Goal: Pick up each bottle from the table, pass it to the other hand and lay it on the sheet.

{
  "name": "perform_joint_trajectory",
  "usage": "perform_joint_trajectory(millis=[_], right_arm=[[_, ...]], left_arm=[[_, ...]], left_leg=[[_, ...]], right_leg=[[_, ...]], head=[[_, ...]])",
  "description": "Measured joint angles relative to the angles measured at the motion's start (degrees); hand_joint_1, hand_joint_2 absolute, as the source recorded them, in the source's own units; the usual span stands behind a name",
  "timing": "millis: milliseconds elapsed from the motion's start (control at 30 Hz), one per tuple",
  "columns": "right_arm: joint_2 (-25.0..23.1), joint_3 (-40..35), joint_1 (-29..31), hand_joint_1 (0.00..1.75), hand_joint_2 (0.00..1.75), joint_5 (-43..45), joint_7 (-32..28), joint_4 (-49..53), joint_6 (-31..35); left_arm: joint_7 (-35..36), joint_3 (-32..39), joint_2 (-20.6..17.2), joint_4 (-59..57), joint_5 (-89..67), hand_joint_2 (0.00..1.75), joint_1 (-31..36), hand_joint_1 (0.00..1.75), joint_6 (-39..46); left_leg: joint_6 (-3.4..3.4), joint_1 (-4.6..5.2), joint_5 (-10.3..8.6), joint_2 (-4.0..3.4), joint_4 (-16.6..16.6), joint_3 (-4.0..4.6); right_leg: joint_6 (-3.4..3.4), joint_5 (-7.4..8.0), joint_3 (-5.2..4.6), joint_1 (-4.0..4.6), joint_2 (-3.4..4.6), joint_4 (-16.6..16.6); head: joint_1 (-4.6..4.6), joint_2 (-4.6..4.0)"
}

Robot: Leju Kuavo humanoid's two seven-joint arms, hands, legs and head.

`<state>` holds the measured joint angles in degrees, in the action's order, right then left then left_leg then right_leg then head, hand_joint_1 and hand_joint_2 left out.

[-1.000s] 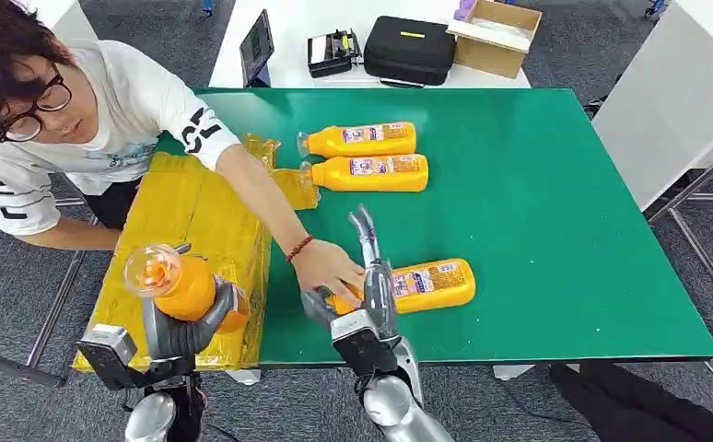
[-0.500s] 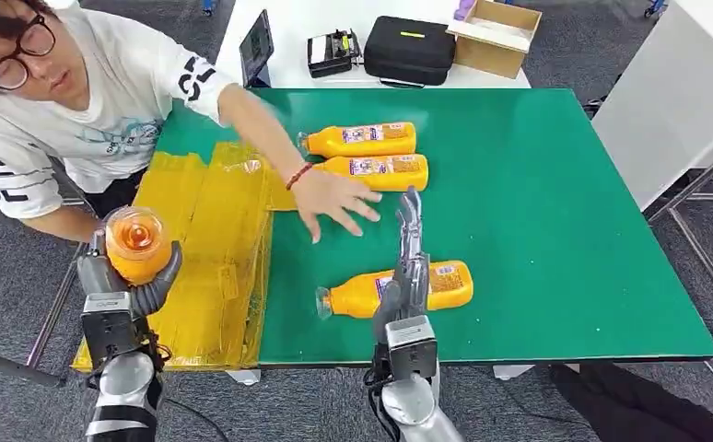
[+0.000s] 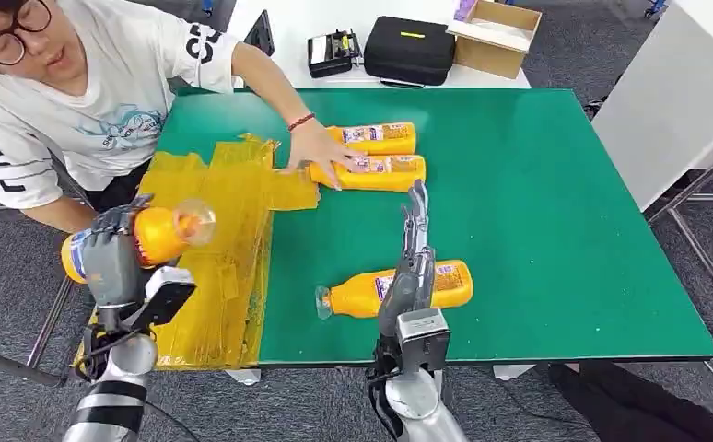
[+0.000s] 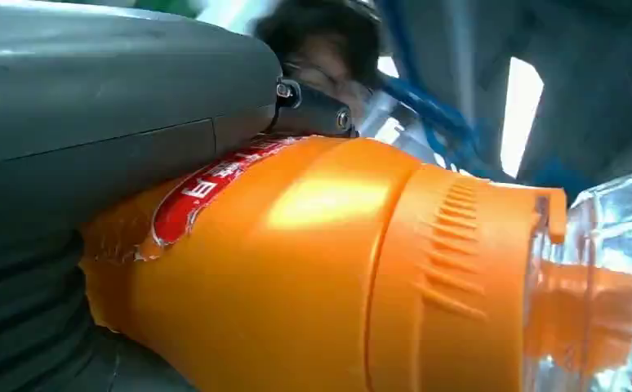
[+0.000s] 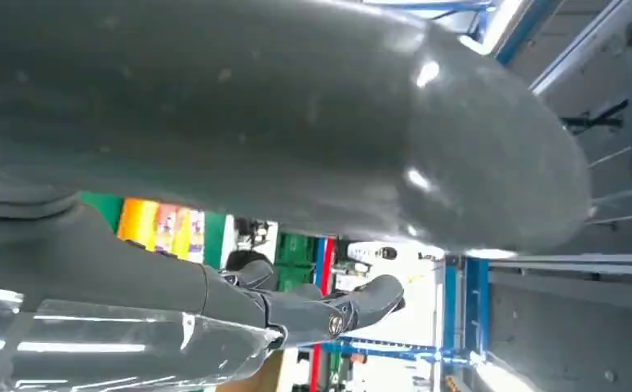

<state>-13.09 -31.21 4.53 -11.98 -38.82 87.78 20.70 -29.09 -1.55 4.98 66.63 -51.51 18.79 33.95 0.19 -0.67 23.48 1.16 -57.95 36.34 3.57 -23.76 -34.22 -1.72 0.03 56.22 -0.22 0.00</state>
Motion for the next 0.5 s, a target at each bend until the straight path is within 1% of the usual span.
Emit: perform_joint_trajectory(millis=[67, 133, 267, 367, 500], right_arm=[[0.0, 0.0, 0.3, 0.00, 0.00, 0.5, 0.0, -0.3, -1.1], [0.0, 0.0, 0.5, 0.00, 0.00, 1.0, 0.0, -0.6, -2.5], [-0.4, 0.0, 1.2, 0.00, 0.00, 1.6, 0.4, -1.9, -5.7], [-0.6, 0.0, 1.4, 0.00, 0.00, 1.8, 0.6, -3.1, -6.8], [-1.1, -0.1, 1.8, 0.00, 0.00, 1.9, 0.7, -4.4, -7.8]], left_arm=[[1.3, -1.0, -2.1, -5.4, -7.0, 1.75, 2.8, 1.75, -0.7], [1.7, -1.9, -3.8, -10.4, -10.4, 1.75, 4.7, 1.75, -3.8], [2.6, -5.0, -8.4, -22.5, -15.0, 1.75, 9.7, 1.75, -14.7], [3.4, -6.9, -10.6, -29.4, -16.8, 1.75, 12.2, 1.75, -17.1], [3.7, -8.3, -11.8, -34.1, -16.9, 1.75, 15.3, 1.75, -19.6]], left_leg=[[-0.04, -0.01, -0.05, -0.01, 0.0, -0.01], [-0.05, -0.01, -0.06, -0.06, 0.0, -0.01], [-0.05, -0.04, -0.07, -0.17, 0.0, -0.01], [-0.06, -0.04, -0.07, -0.25, 0.0, 0.00], [-0.06, -0.07, -0.06, -0.05, 0.0, 0.01]], right_leg=[[-0.07, 0.05, -0.02, 0.01, 0.01, 0.0], [-0.07, 0.06, -0.06, 0.00, 0.04, 0.0], [-0.08, 0.07, -0.07, 0.01, 0.07, 0.1], [-0.08, 0.06, -0.10, 0.02, 0.10, 0.1], [-0.08, 0.04, 0.00, 0.02, 0.05, 0.1]], head=[[0.00, 0.00], [-0.02, 0.00], [0.00, 0.00], [-0.02, 0.00], [0.00, 0.00]])
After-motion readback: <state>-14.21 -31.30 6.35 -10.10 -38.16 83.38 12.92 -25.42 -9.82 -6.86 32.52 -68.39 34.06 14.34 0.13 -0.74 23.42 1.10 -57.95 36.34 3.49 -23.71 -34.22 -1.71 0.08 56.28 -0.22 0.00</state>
